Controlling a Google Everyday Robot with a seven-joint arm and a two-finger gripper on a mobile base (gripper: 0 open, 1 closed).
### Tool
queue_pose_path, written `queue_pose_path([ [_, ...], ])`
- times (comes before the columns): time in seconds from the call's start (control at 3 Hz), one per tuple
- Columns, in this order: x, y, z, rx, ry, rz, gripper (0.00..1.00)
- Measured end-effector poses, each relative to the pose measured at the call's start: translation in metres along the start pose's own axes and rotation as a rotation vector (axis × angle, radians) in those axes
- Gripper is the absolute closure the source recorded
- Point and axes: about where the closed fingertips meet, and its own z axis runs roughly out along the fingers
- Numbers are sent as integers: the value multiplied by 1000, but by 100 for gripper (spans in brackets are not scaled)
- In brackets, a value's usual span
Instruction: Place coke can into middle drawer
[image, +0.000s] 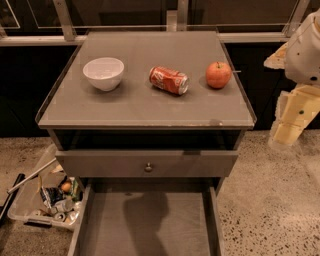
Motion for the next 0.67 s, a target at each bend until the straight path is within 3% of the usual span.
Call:
queue_pose_path([
  [0.67,-11,-5,0,22,-13,-17,0],
])
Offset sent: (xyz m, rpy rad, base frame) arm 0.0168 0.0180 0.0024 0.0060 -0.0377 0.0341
